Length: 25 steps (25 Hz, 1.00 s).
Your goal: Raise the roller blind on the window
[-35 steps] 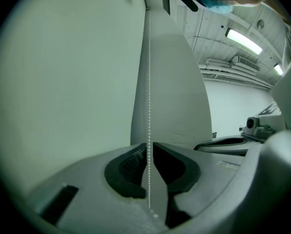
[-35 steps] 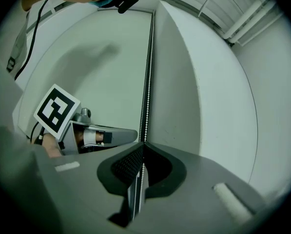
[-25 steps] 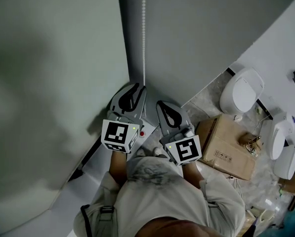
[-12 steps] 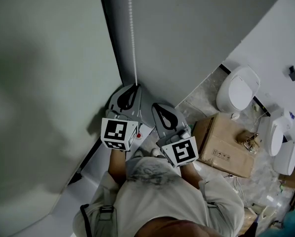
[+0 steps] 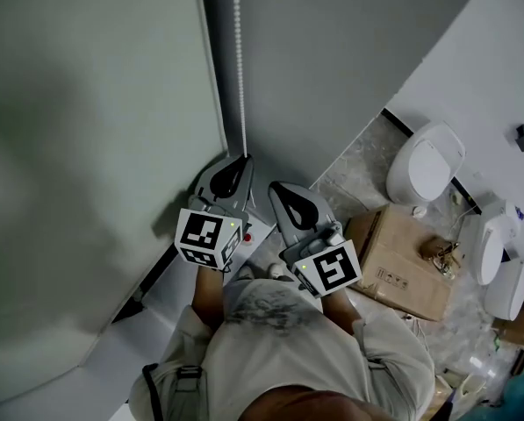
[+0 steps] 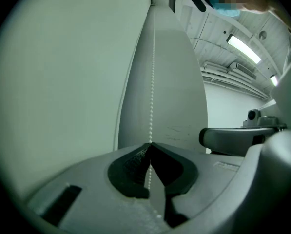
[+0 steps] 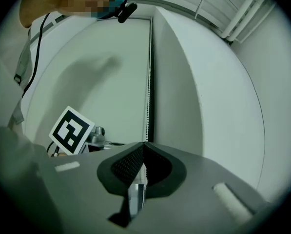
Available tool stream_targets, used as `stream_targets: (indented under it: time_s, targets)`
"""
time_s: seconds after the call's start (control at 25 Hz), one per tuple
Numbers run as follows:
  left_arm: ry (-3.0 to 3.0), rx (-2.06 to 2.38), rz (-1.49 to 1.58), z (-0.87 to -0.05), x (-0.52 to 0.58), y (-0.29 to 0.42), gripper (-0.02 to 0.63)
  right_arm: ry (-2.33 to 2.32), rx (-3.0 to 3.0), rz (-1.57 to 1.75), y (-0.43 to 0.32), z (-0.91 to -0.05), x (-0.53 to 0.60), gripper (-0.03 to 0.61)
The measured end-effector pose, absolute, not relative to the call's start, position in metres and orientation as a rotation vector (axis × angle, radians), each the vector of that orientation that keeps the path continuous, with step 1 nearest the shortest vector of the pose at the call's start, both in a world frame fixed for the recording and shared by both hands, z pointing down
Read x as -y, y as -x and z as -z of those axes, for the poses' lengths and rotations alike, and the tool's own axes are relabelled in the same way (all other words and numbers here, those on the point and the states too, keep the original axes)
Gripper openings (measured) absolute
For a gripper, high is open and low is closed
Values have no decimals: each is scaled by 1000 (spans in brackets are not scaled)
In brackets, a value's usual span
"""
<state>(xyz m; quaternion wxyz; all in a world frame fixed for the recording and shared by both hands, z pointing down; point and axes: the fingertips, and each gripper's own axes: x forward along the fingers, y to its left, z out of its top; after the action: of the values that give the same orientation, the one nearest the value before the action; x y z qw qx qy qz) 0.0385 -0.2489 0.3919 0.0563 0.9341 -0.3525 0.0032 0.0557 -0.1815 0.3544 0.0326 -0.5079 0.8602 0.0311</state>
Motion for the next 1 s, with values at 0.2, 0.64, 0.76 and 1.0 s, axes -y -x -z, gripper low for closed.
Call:
stream_targets:
  time_s: [0.2,0.64,0.76,1.0]
  targets:
    - [-2836,1047,-15,-394,226,-34,11,1477,-2692,-96,-43,-344,173,11]
    - [-2841,1084,-11,-394,186,-19,11,1306,-2788,-110,-15,-306,163,54]
    - [-2836,1090,-9,-394,180,-14,11,1275,-2789,-132,-9,-293,165,64]
    - [-2817,1087,-7,-399,176,-13,11,1245,-2791,-210,-2,-264,173,75]
